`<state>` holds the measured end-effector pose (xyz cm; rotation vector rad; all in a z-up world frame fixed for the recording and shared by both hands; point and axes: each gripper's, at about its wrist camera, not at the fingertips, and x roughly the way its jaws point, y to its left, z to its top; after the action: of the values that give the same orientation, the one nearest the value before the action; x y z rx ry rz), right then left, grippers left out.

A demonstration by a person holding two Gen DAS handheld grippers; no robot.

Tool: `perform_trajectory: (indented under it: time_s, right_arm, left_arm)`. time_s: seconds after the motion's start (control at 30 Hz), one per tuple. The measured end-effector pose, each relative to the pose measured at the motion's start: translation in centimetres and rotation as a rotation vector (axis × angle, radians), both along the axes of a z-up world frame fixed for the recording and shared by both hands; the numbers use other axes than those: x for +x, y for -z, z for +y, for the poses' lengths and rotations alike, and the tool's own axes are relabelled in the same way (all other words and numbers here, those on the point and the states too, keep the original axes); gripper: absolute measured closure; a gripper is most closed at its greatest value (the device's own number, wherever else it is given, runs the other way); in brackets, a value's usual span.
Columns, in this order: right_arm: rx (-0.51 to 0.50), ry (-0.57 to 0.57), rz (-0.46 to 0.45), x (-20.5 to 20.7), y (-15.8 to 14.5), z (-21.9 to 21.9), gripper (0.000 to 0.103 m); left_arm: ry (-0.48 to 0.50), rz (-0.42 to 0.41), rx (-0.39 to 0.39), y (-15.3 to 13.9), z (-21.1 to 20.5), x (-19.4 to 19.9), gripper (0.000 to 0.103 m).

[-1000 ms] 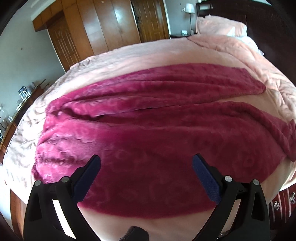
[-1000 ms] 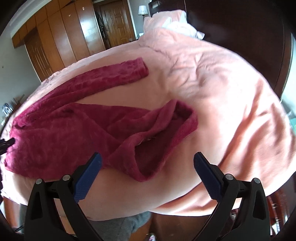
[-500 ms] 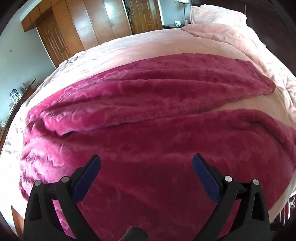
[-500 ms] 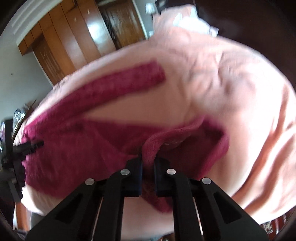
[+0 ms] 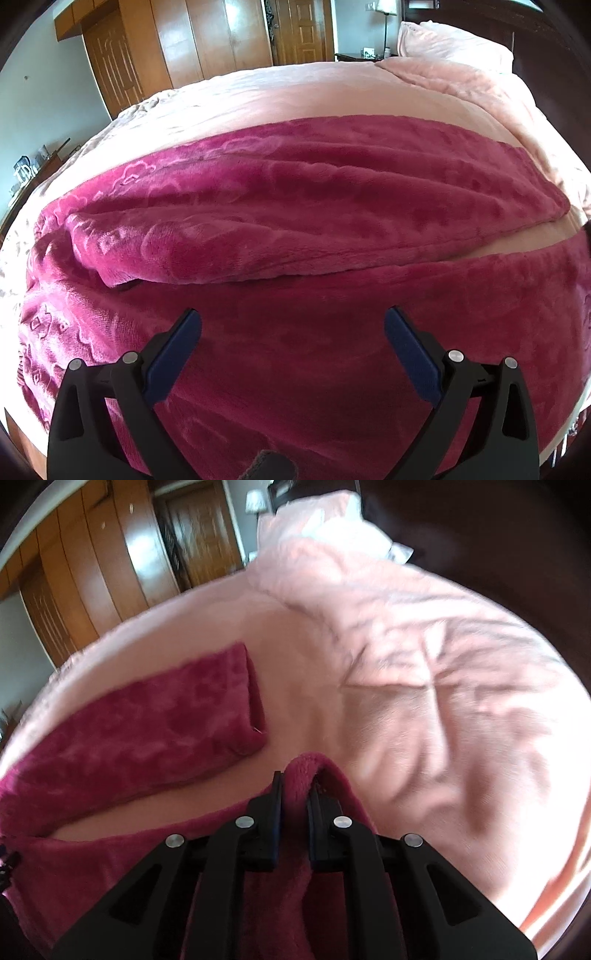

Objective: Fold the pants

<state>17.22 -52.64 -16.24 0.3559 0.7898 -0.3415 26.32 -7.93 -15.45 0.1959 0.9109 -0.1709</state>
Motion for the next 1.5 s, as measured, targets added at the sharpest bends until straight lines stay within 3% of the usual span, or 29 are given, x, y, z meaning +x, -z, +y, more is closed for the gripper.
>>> perform_trajectory:
  time_s: [0.2,0.27,0.3,0.4,0.5,0.6,0.7,0.8,1.0,1.03,1.07,1.17,1.33,1.5]
  right_arm:
    - [0.119,-0.052,0.015,0.4,0.1,-2.3,0.088]
    - [0.101,0.006,0.021,-0.5,-0.9,-3.6,0.054]
    - [0.075,0.056,0.021,-1.0,-1.5,-4.6,0.051]
    - [-0.021,0.138,0.024,-2.9,-3.7,-6.1,0.051]
    - [-0.081,0.048,0.004,-4.2,-5.5,-3.0,0.051]
    - [-0.079,-0.053,-0.022,-5.4,-5.4,1.2,0.051]
    - [-0.021,-0.126,-0.029,-5.7,-3.8,4.3,0.053]
    - [-0.003,-0.138,0.032,-4.1,-1.0,5.1,0.055]
    - [-0.052,-0.007,0.102,0.3,1.9,0.0,0.058]
    - [-0.078,0.011,0.117,0.8,2.0,-0.3,0.056]
    - [-0.109,0.022,0.133,1.1,2.1,-0.5,0.048]
    - [-0.114,0.013,0.147,1.3,2.7,-0.6,0.047]
    - [-0.135,0.064,0.109,-0.4,0.2,1.0,0.047]
    - [-0.161,0.003,0.024,0.2,-3.0,4.9,0.047]
  left_arm:
    - [0.002,0.013,-0.012,1.0,1.0,0.5,0.005]
    - [0.002,0.015,-0.025,1.2,1.2,0.5,0.005]
    - [0.003,0.014,-0.026,1.3,1.2,0.3,0.005]
    - [0.007,0.009,-0.033,1.5,1.5,0.0,0.005]
    - [0.005,0.005,-0.040,1.4,1.7,-0.3,0.005]
    - [0.004,0.005,-0.049,1.2,1.7,-0.6,0.005]
    - [0.013,-0.001,-0.047,0.9,1.9,-1.3,0.005]
    - [0.027,-0.009,-0.038,0.7,2.2,-2.3,0.005]
    - [0.047,-0.007,-0.020,0.9,3.1,-4.3,0.005]
    - [0.048,-0.005,-0.022,1.0,3.4,-4.5,0.005]
    - [0.048,-0.004,-0.025,1.1,3.5,-4.7,0.005]
    - [0.041,0.011,-0.049,1.3,4.7,-4.9,0.005]
    - [0.016,0.006,-0.087,0.6,7.2,-4.7,0.005]
    - [-0.028,-0.037,-0.075,-0.7,9.9,-4.1,0.005]
